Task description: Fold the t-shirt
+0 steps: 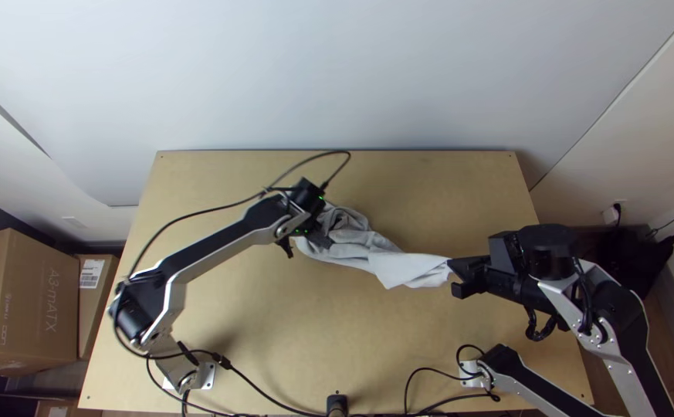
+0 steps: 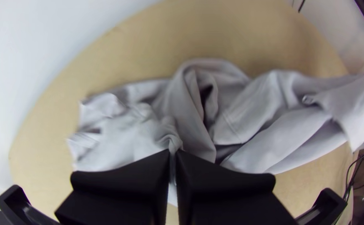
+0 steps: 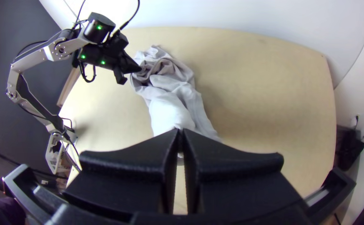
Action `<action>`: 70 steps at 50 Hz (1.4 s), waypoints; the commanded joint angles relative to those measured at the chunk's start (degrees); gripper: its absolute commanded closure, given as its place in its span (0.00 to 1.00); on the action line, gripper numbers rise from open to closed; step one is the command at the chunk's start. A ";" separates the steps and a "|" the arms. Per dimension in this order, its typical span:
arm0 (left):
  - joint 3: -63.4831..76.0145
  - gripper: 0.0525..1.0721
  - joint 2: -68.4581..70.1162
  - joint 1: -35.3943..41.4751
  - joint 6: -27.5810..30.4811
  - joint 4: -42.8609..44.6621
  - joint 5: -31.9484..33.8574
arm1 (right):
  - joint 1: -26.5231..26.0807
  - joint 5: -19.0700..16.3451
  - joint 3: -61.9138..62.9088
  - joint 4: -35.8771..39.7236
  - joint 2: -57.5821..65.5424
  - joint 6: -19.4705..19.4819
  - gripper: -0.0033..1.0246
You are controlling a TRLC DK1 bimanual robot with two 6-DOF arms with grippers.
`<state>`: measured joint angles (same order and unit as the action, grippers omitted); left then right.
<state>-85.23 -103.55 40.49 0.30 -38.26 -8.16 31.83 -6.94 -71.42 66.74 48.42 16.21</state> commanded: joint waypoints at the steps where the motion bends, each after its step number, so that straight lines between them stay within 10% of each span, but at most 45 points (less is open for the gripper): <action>1: 0.59 0.40 -3.15 2.75 1.90 0.03 2.80 | -1.42 0.00 -0.65 2.25 -0.44 -0.21 0.97; 4: 1.03 0.02 -3.42 3.72 2.43 -0.41 6.85 | -2.48 0.00 -0.56 3.13 -0.61 -0.65 0.97; 34: -4.59 0.04 9.94 -16.14 -1.44 -3.05 24.34 | -6.43 -0.79 1.81 1.64 1.06 -2.94 0.97; 70: -14.96 0.29 -9.83 -9.20 -3.99 -5.51 11.33 | -9.51 -2.46 3.39 0.41 1.59 -2.58 0.97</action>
<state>-97.14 -111.46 28.77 -1.48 -43.20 5.52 22.74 -9.04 -69.43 67.99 50.00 14.26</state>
